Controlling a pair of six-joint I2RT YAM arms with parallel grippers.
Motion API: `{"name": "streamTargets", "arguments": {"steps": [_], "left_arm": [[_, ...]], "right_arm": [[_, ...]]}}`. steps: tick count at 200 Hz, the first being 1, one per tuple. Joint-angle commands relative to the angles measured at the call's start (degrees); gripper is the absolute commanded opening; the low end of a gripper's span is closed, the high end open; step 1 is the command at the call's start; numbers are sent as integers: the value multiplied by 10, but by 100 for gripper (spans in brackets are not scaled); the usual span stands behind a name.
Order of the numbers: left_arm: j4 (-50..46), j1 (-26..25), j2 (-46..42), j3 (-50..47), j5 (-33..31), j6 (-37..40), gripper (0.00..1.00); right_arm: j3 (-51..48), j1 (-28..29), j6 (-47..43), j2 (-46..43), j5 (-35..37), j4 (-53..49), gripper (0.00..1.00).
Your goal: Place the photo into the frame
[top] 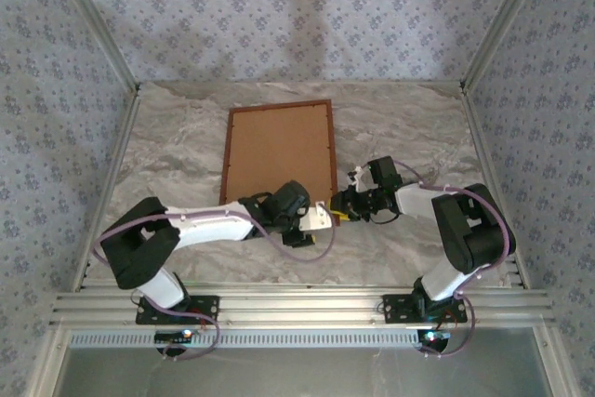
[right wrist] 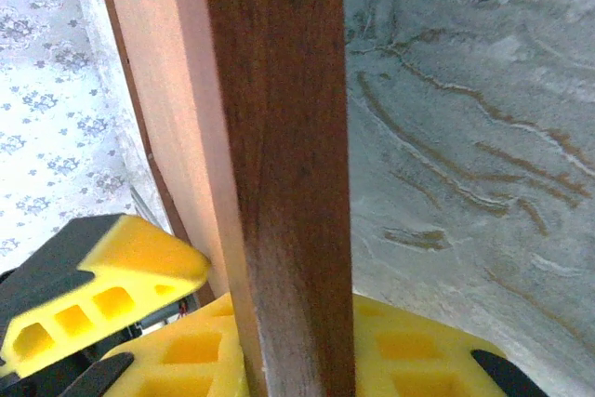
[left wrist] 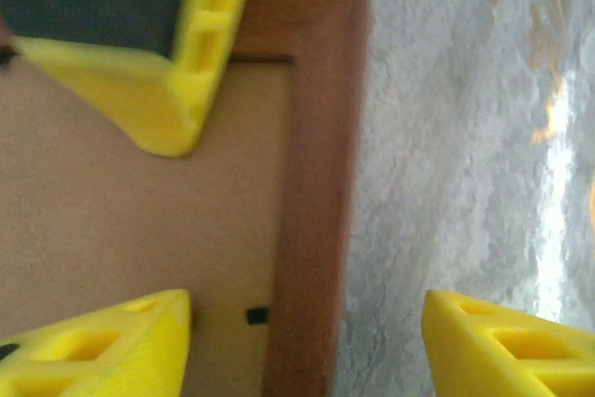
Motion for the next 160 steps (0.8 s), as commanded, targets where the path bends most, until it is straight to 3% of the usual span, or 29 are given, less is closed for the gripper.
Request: {"name": "streamTargets", "arguments": {"steps": [1, 41, 91, 115, 160], "left_arm": [[39, -32, -29, -38, -155, 58, 78], [98, -41, -17, -74, -296, 116, 82], [160, -47, 22, -83, -366, 174, 76], [190, -49, 36, -87, -390, 198, 67], [245, -53, 13, -103, -412, 222, 37]], "right_arm": [[0, -7, 59, -9, -8, -12, 19], [13, -4, 82, -4, -33, -20, 19], [21, -2, 97, -5, -45, -25, 19], [27, 0, 98, -4, -47, -30, 20], [38, -7, 84, -2, -47, -44, 23]]}}
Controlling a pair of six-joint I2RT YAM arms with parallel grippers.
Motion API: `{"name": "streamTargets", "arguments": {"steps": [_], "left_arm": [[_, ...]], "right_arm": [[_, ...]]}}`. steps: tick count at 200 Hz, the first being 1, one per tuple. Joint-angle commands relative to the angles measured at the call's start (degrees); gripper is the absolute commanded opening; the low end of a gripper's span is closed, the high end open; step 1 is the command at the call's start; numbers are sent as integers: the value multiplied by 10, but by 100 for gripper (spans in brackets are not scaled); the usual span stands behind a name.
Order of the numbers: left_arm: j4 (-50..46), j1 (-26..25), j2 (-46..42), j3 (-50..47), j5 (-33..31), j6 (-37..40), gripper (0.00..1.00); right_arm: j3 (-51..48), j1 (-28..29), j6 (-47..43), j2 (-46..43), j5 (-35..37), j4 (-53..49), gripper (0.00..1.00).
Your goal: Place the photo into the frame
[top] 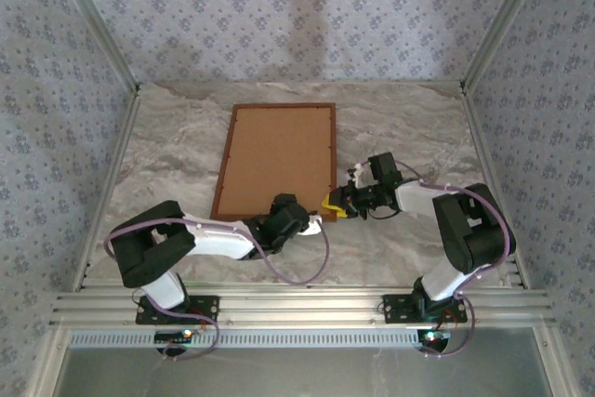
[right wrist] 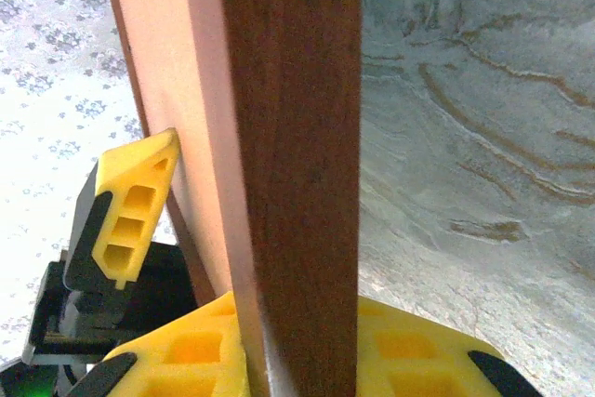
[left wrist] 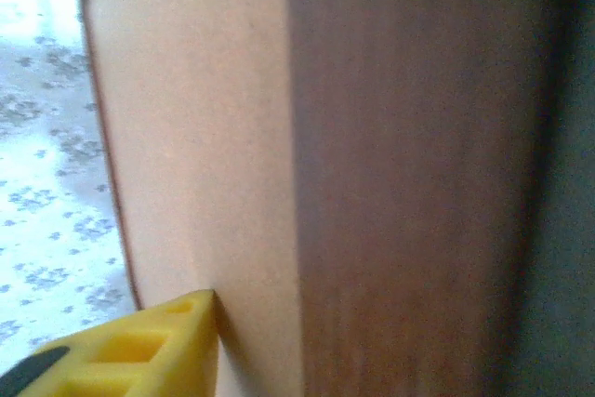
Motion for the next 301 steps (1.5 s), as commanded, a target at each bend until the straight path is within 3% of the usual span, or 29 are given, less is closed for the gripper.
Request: {"name": "streamTargets", "arguments": {"steps": [1, 30, 71, 93, 108, 144, 176, 197, 219, 243, 275, 301], "left_arm": [[41, -3, -19, -11, -15, 26, 36], [72, -2, -57, -15, -18, 33, 21], [36, 27, -128, 31, 3, 30, 1], [-13, 57, -167, 90, 36, -1, 0], [-51, 81, -184, 148, 58, -50, 0], [-209, 139, -200, 360, 159, -279, 0], [-274, 232, -202, 491, 335, -542, 0], [-262, 282, -200, 518, 407, -678, 0], [-222, 331, -205, 494, 462, -817, 0], [-132, 369, -230, 411, 474, -956, 0], [-40, 402, -262, 302, 459, -1081, 0], [-2, 434, -266, 238, 499, -1155, 0]], "right_arm": [[20, -5, 19, -2, -4, -45, 23], [33, -24, 2, -17, 1, -62, 29], [67, -103, -9, -104, -6, -85, 48], [110, -169, 13, -185, -4, -64, 57], [153, -197, 4, -243, 40, -70, 60], [255, -183, -117, -320, 185, -184, 64], [260, -184, -128, -328, 195, -192, 64], [250, -185, -133, -326, 192, -193, 64], [248, -186, -146, -324, 190, -206, 64], [241, -187, -149, -320, 190, -206, 64], [224, -180, -150, -304, 180, -207, 64], [200, -166, -158, -289, 185, -209, 65]]}}
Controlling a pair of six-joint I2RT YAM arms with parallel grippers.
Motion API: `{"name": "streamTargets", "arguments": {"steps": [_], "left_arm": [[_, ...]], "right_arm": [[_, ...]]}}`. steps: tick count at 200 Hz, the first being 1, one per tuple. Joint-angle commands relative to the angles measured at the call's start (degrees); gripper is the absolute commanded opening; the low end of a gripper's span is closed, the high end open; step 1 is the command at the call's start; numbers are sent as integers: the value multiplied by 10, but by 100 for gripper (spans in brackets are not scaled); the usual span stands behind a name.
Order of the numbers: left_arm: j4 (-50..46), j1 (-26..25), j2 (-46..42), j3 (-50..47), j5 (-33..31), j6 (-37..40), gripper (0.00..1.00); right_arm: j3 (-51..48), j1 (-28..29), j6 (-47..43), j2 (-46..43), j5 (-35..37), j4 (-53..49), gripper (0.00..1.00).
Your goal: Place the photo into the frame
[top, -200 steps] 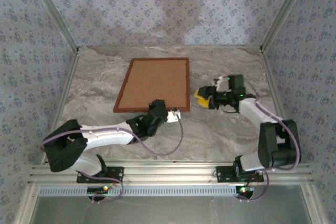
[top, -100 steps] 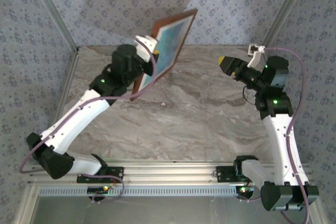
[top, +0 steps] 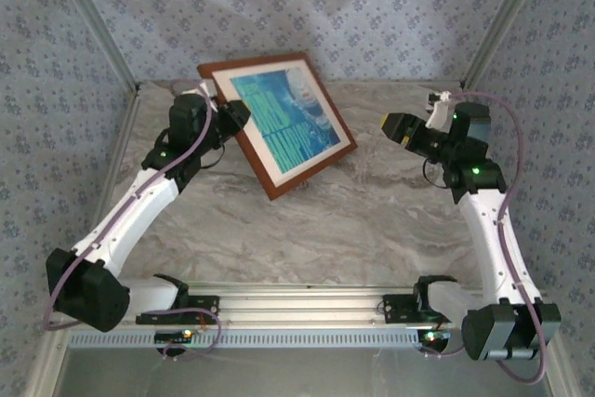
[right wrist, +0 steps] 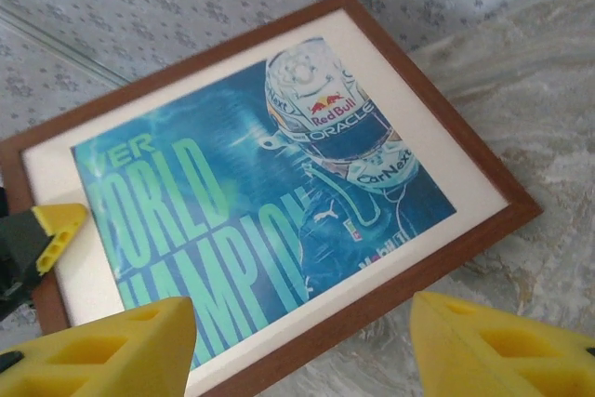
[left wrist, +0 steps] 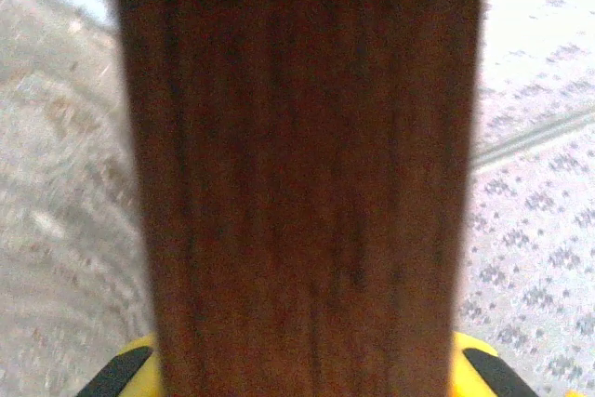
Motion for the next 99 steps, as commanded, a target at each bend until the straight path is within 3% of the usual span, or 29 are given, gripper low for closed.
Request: {"name": "streamTargets", "arguments": {"steps": [1, 68, 99], "left_arm": [[203, 25, -44, -16, 53, -131, 0], [217, 111, -41, -162, 246, -216, 0], [248, 134, -12, -211, 342, -215, 0]], "right_arm": [[-22, 13, -17, 18, 3, -12, 65], [-24, 19, -62, 105, 46, -21, 68], [-4, 18, -78, 161, 67, -19, 69]]}}
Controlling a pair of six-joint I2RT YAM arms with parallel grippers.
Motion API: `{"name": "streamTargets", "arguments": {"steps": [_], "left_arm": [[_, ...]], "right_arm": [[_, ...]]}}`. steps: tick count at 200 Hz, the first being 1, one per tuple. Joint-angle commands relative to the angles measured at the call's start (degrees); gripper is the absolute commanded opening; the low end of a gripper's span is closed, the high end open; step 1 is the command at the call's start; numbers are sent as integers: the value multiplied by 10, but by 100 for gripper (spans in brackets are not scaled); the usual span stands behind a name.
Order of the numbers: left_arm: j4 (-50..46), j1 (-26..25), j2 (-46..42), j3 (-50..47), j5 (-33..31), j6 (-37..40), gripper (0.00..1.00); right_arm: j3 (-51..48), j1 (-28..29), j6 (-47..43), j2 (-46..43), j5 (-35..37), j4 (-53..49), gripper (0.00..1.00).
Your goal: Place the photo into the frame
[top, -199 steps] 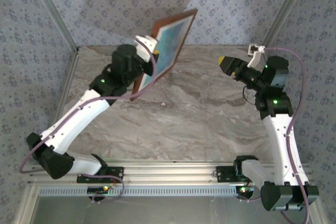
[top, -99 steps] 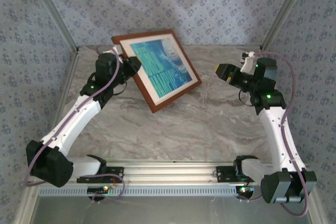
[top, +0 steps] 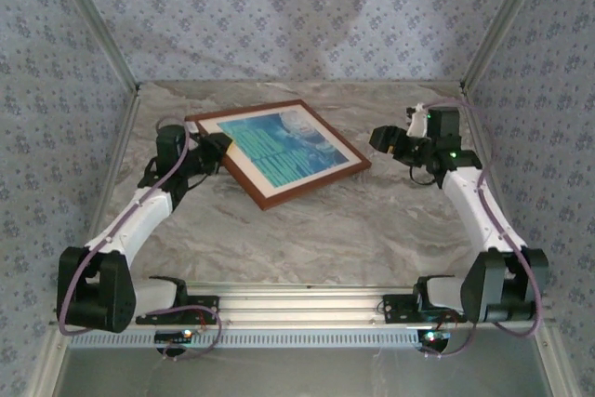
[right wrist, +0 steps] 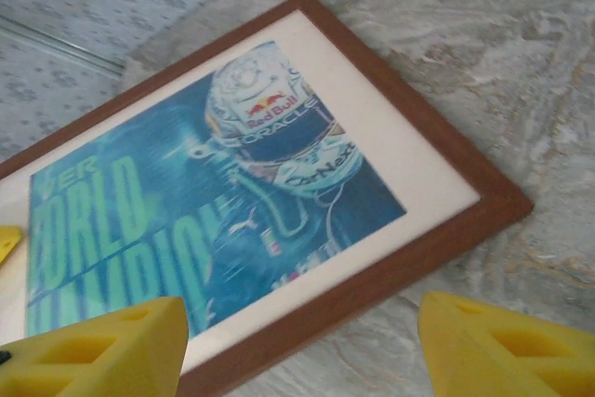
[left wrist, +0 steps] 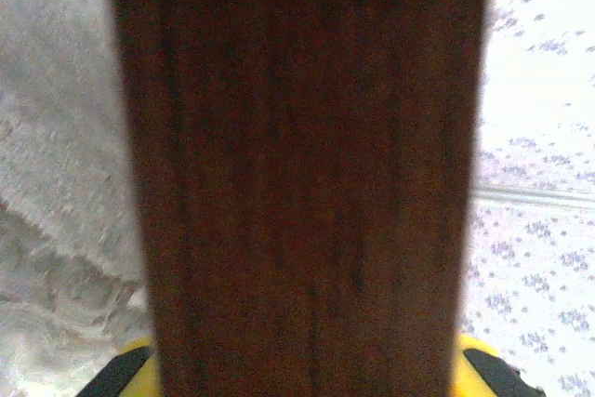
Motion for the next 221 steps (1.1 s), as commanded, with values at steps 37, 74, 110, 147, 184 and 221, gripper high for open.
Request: {"name": "streamTargets", "arguments": {"steps": [37, 74, 110, 147, 184, 221], "left_arm": [[123, 22, 54, -29, 206, 36, 0], [112, 35, 149, -11, 198, 103, 8], [82, 41, 242, 44, 161, 164, 26], [46, 61, 327, 105, 130, 202, 45], [-6, 81, 358, 146, 90, 244, 58], [-109, 82, 321, 162, -36, 336, 75]], "right_arm": [[48, 1, -36, 89, 56, 1, 70], [67, 2, -55, 158, 119, 5, 73], [80, 4, -57, 220, 141, 17, 74], [94, 10, -66, 272, 162, 7, 75], [125, 21, -85, 315, 182, -35, 78], [104, 42, -109, 311, 222, -67, 79]]}}
